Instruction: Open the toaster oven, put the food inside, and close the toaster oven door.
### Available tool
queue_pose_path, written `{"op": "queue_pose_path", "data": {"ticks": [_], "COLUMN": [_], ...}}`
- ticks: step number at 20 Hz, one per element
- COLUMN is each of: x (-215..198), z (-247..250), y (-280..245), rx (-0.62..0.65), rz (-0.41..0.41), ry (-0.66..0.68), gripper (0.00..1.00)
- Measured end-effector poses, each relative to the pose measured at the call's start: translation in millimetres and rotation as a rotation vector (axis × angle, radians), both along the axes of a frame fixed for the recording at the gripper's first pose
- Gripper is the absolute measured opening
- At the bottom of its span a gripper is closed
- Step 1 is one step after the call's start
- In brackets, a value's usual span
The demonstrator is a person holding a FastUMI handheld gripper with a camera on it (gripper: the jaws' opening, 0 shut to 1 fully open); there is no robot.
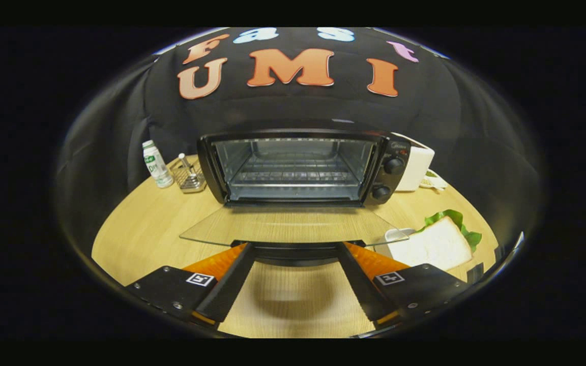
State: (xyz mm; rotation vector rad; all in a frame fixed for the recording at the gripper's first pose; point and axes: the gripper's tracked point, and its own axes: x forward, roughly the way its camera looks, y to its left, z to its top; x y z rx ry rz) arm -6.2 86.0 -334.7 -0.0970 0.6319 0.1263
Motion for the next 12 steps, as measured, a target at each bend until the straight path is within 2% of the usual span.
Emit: {"op": "queue_pose_path", "data": {"ticks": [6, 12], "x": [-3.8, -12.5], "z": [-10.7, -44.7], "y": [-3.8, -5.8], "rx": [-0.03, -0.071], "rz": [-0.004, -0.002], "ry": [0.015, 0.088], "gripper": [0.99, 0.99]}}
